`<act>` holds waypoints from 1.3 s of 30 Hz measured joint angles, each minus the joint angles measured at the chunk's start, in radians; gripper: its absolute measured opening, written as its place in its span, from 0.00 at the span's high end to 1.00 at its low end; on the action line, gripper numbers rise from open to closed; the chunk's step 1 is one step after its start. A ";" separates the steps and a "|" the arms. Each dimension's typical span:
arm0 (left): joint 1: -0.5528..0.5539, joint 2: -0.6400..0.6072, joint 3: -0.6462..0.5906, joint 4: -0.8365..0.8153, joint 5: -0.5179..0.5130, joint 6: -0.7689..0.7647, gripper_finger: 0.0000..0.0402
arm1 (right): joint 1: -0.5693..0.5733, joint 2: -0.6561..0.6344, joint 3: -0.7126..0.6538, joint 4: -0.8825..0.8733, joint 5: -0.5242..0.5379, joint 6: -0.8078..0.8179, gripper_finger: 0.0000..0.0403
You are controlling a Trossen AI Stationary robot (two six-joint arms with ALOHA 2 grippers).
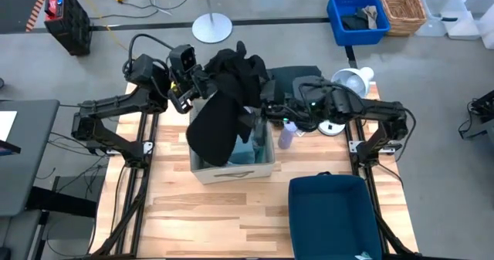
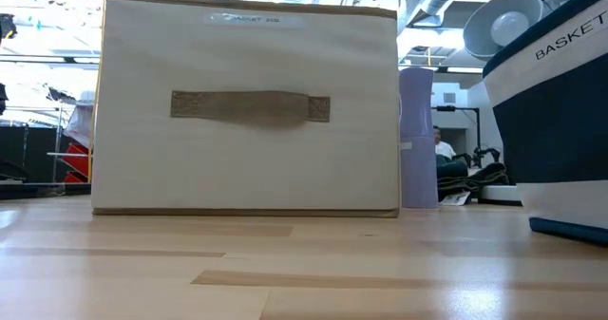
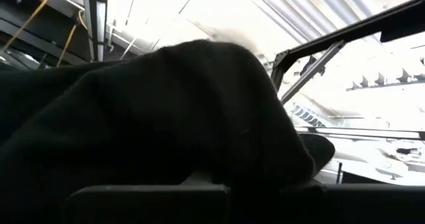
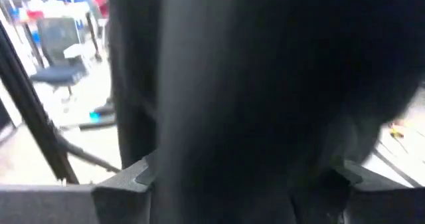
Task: Sort clothes
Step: Put the black shirt into the blue laundry bin
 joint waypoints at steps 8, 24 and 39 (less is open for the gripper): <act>-0.037 0.005 0.000 -0.008 0.030 -0.044 0.99 | 0.054 -0.167 0.000 -0.392 -0.006 0.071 0.37; -0.205 0.243 0.087 0.041 0.032 -0.120 0.99 | -0.041 -0.392 0.000 -0.560 0.104 0.269 0.37; -0.338 0.765 0.741 0.002 -0.119 0.020 0.99 | -0.064 -0.441 0.000 -0.562 -0.007 0.079 0.37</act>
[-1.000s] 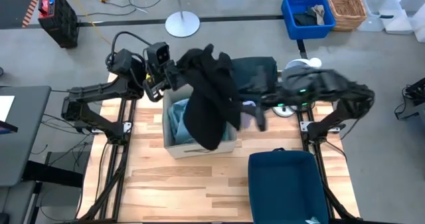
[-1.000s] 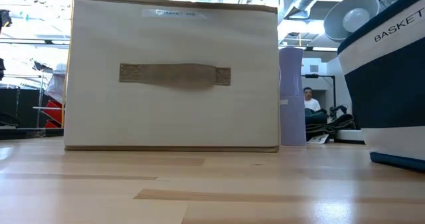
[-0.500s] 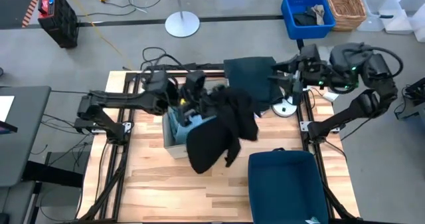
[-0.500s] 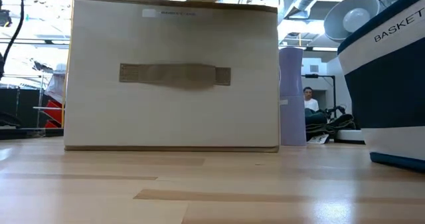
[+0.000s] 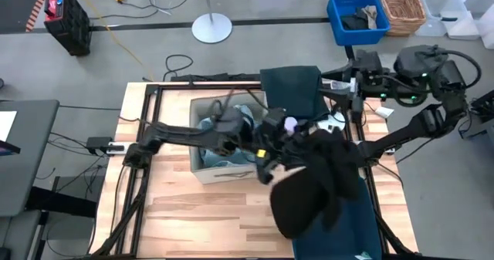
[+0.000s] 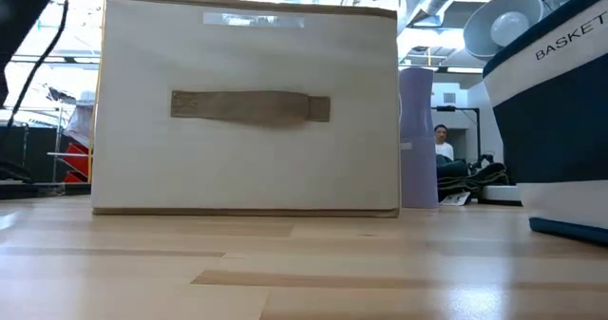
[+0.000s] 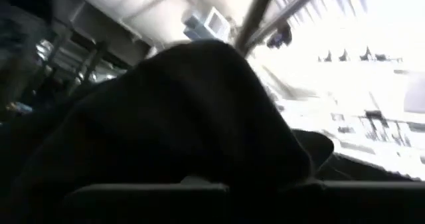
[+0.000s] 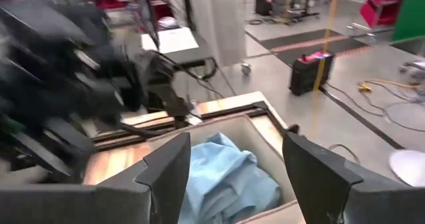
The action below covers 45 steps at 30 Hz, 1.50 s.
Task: Sort clothes
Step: Put the black shirt into the blue laundry bin
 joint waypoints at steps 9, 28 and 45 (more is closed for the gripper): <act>-0.014 0.123 -0.029 0.116 -0.153 -0.001 0.99 | 0.012 -0.078 0.001 -0.003 -0.052 -0.024 0.37; -0.045 0.217 -0.027 -0.270 0.022 -0.109 0.99 | 0.062 -0.136 0.001 -0.028 -0.053 0.006 0.37; -0.055 0.215 -0.027 -0.568 -0.024 -0.136 0.96 | 0.062 -0.117 0.000 -0.055 -0.053 0.000 0.37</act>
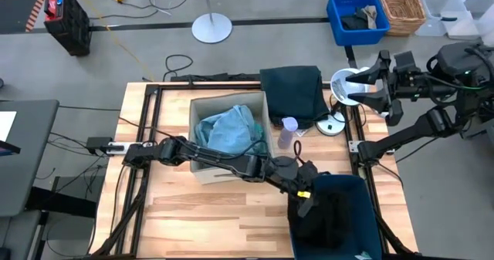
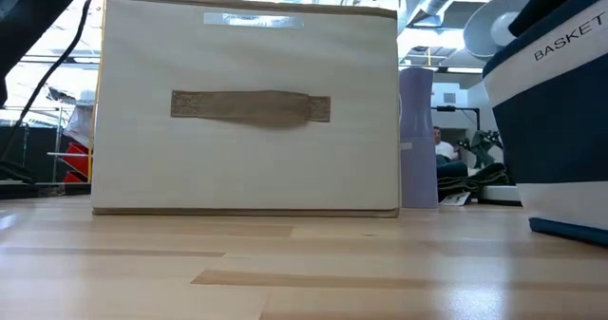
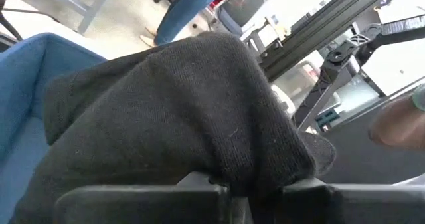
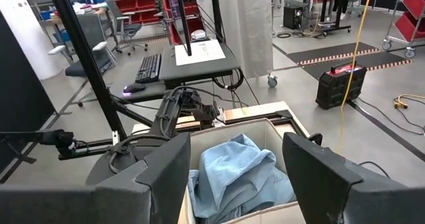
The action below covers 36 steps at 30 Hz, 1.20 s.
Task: Sort clothes
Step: Put the black shirt into the blue laundry bin, then put the black pants into the blue laundry bin
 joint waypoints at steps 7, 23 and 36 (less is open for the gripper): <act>-0.019 0.000 0.000 0.018 -0.049 0.019 0.93 | 0.000 0.001 0.000 0.000 0.000 -0.002 0.37; -0.015 -0.018 0.000 0.042 -0.097 0.047 0.48 | 0.000 -0.001 0.000 -0.003 -0.001 0.006 0.37; -0.022 -0.028 0.029 -0.071 -0.134 0.089 0.42 | 0.000 -0.001 0.000 -0.024 -0.001 0.008 0.37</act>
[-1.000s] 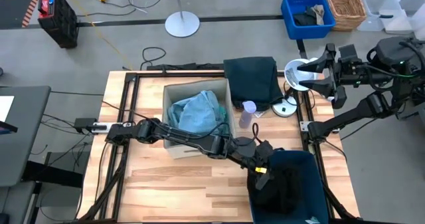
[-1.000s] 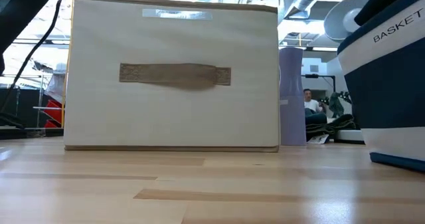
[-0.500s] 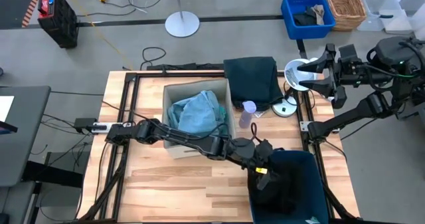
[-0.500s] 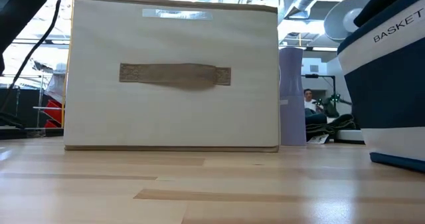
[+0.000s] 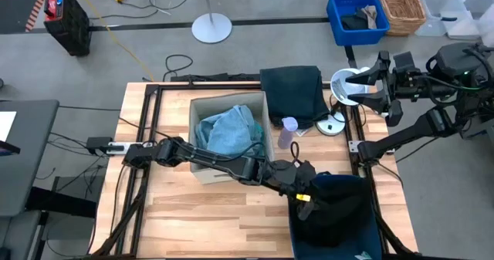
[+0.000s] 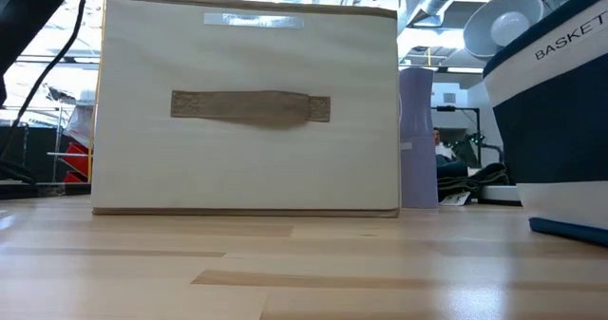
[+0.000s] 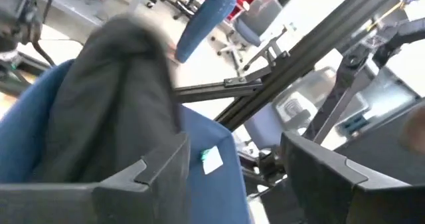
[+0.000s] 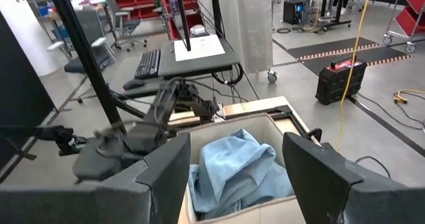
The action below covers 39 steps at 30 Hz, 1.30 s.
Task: Sort clothes
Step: Put the black pants into the blue laundry bin
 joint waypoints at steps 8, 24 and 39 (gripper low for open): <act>0.019 -0.102 0.024 -0.185 -0.101 0.064 0.41 | 0.000 0.000 0.000 -0.042 0.000 0.016 0.37; 0.034 -0.441 0.025 -0.578 -0.426 0.352 0.45 | 0.066 0.039 -0.085 -0.135 0.008 0.129 0.37; 0.233 -0.710 -0.013 -0.949 -0.344 0.465 0.45 | -0.108 0.294 -0.132 0.312 0.035 0.078 0.37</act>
